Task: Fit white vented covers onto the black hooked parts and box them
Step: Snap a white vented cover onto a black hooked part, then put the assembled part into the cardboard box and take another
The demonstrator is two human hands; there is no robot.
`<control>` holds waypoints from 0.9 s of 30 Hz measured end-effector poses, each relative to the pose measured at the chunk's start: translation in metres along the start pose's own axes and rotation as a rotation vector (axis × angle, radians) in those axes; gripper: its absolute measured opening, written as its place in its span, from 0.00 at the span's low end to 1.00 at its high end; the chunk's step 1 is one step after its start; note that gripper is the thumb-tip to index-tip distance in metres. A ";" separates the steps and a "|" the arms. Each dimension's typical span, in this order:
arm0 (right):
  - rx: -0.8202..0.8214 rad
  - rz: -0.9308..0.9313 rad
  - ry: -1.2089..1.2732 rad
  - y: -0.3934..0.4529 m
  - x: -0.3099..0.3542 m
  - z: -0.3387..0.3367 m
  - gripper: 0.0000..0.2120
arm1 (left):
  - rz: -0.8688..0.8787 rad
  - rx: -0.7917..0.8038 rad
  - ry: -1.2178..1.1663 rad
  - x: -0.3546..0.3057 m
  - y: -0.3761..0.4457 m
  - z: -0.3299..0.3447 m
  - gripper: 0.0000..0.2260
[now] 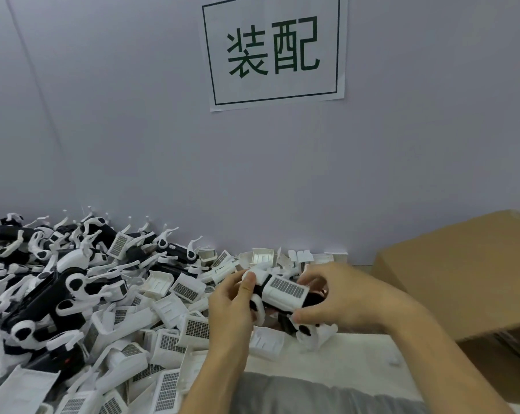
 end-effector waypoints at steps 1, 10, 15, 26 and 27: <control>0.040 0.016 -0.054 -0.001 0.003 0.002 0.17 | 0.006 0.002 0.035 0.001 -0.001 0.000 0.07; 0.236 0.124 0.292 -0.014 -0.022 -0.011 0.17 | 0.173 -0.043 0.238 0.006 -0.004 -0.001 0.14; -0.096 0.118 0.978 -0.027 -0.059 -0.045 0.14 | 0.164 -0.115 0.324 0.013 -0.005 -0.004 0.14; -1.236 0.018 1.748 -0.046 -0.141 -0.182 0.22 | 0.157 0.196 0.726 0.016 -0.020 0.010 0.08; -1.227 0.057 1.708 -0.045 -0.150 -0.182 0.23 | 0.159 0.195 0.729 0.015 -0.021 0.010 0.09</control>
Point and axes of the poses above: each hand's wrist, its own y-axis towards the middle knuckle, its own z-axis out of the palm, x = y × z, the point moved 2 cm from there along y, towards the middle knuckle, and after that the axes turned 1 degree about z, right-handed, at the moved point
